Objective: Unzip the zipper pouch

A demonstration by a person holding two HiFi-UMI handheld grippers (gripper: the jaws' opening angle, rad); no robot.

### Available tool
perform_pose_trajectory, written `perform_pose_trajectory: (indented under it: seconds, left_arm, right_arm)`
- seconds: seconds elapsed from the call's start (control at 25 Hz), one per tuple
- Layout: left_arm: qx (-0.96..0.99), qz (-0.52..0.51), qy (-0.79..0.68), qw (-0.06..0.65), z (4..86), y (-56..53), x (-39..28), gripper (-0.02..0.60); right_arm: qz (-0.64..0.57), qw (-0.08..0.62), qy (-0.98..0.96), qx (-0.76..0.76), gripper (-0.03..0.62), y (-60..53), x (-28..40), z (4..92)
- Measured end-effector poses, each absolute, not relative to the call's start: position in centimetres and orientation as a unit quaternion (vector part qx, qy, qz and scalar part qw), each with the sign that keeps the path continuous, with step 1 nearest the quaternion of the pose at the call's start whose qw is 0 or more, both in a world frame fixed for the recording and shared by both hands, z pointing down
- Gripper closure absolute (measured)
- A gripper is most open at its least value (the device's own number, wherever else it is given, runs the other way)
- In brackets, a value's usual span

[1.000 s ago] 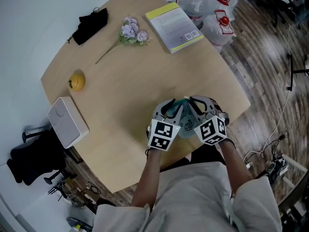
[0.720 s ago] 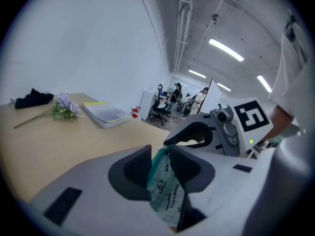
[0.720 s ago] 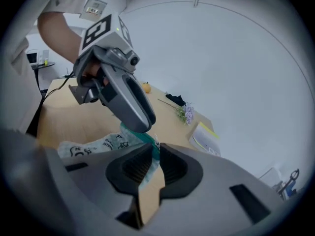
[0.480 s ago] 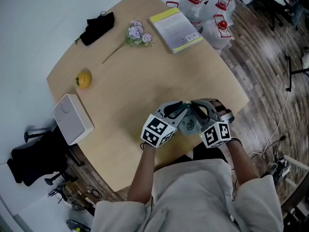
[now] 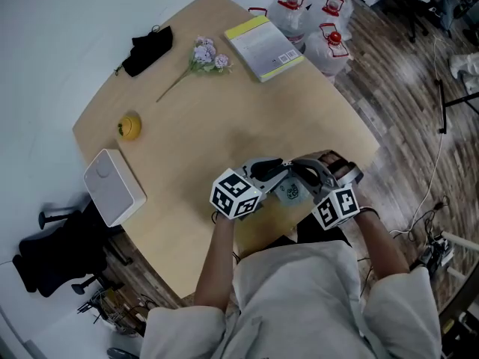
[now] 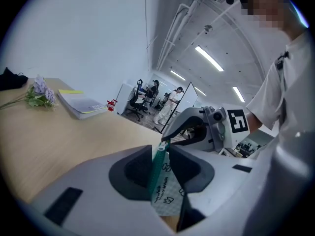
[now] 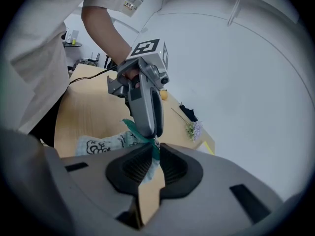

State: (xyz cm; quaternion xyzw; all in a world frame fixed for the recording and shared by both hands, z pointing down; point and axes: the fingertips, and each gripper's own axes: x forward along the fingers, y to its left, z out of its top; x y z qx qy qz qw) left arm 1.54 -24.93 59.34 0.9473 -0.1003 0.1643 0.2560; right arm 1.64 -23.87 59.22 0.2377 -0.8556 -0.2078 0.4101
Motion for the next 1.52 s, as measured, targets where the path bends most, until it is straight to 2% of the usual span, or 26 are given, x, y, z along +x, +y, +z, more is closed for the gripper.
perform_pose_trajectory:
  seconds: [0.52,1.12,1.52]
  left_arm:
    - [0.941,0.206,-0.097,0.249,59.0,-23.3,1.2,0.528]
    - [0.941,0.207,-0.171,0.208,56.2,-23.1,0.8,0.532]
    - [0.943,0.194,-0.188,0.196,54.2,-22.3,-0.3,0.532]
  right_arm:
    - [-0.228,0.409,-0.859,0.208,0.536,-22.5,0.5,59.0]
    - [-0.207,0.351,-0.878,0.252,0.533,-22.6,0.2,56.3]
    - [-0.233,0.342,-0.879,0.239,0.533,-21.8,-0.7,54.3]
